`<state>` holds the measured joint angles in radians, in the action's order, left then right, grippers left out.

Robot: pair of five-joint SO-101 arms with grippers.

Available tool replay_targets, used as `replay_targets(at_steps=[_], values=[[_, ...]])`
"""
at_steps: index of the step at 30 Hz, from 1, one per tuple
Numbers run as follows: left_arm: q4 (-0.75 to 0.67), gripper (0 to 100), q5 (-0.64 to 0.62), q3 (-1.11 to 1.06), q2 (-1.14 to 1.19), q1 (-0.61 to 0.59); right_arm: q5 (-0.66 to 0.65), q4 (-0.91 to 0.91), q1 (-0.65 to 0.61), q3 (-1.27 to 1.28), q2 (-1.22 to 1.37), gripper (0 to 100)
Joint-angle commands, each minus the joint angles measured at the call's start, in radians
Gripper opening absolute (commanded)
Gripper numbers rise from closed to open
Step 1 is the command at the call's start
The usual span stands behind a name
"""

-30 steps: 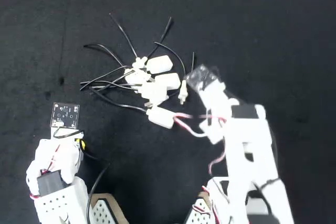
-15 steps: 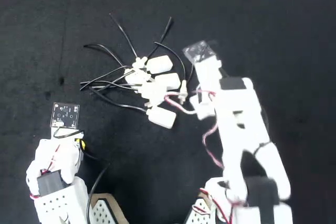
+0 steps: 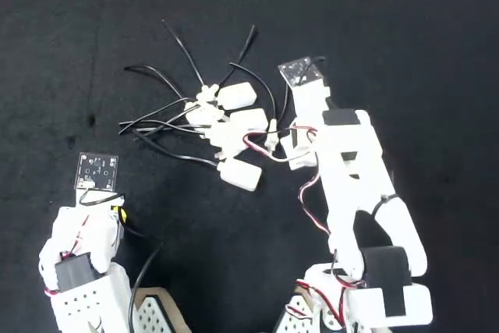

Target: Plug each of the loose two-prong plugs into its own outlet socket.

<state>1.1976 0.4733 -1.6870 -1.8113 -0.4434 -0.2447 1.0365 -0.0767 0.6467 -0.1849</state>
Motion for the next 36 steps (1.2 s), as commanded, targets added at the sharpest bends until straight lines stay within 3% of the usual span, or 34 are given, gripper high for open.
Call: replay_targets(at_steps=[1, 4, 17, 24, 30, 36], values=[[-0.02, 19, 0.0, -0.013, -0.005, 0.007, -0.011, 0.009, -0.025, -0.059, -0.01, 11.9], [-0.02, 19, 0.0, -0.013, -0.005, 0.007, -0.066, 0.055, -0.074, -0.131, 0.004, 12.8], [-0.02, 19, 0.0, -0.013, -0.005, 0.007, 0.035, 0.133, -0.176, -0.504, 0.346, 12.8], [-0.02, 19, 0.0, -0.013, -0.005, 0.007, 0.034, 0.16, -0.132, -0.596, 0.503, 12.7], [-0.02, 19, 0.0, -0.013, -0.005, 0.048, 0.029, 0.341, -0.038, -0.573, 0.341, 11.3], [-0.02, 19, 0.0, -0.013, -0.005, 0.094, 0.035, 0.373, 0.081, -0.435, 0.174, 3.8]])
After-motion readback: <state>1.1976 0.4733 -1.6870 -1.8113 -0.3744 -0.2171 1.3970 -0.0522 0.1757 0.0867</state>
